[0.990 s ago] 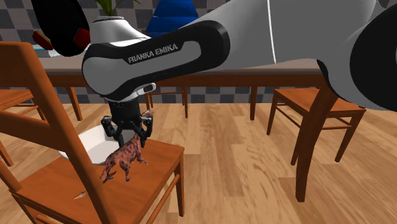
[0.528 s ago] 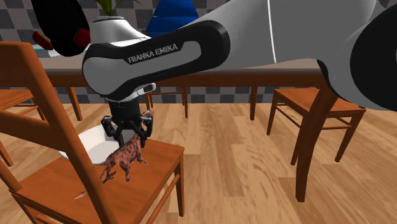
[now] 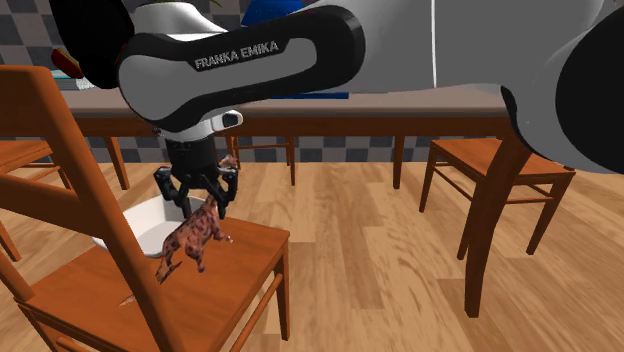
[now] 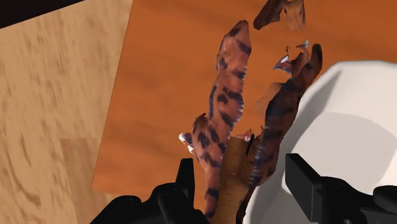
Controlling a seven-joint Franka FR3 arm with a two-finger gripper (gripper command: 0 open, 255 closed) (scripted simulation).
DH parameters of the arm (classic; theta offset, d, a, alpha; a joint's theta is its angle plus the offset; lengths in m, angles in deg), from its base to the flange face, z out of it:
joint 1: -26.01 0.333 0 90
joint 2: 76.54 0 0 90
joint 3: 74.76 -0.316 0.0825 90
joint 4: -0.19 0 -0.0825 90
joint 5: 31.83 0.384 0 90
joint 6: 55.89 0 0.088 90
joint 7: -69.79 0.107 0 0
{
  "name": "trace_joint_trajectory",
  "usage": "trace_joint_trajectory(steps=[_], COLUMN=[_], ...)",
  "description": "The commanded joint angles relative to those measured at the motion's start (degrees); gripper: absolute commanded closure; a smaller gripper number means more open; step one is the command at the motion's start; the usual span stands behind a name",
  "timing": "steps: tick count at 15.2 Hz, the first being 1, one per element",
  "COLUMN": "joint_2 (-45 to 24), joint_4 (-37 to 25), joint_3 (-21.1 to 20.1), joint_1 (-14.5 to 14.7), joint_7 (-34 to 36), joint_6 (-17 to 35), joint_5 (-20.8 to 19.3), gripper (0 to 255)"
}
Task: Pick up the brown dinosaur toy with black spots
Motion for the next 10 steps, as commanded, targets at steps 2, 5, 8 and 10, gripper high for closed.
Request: trace_joint_trajectory(steps=[2,5,8,10], joint_2=[0.12,-0.03,-0.36,-0.37], joint_4=[-2.21,-4.82,-7.72,-7.86], joint_3=[-0.1,-0.15,-0.15,-0.15], joint_1=[0.29,0.79,1.43,1.47], joint_7=[-0.36,-0.63,-0.9,-0.91], joint_6=[-2.21,-4.6,-7.1,-7.23], joint_5=[0.17,0.2,0.13,0.12], gripper=[255,255,255,255])
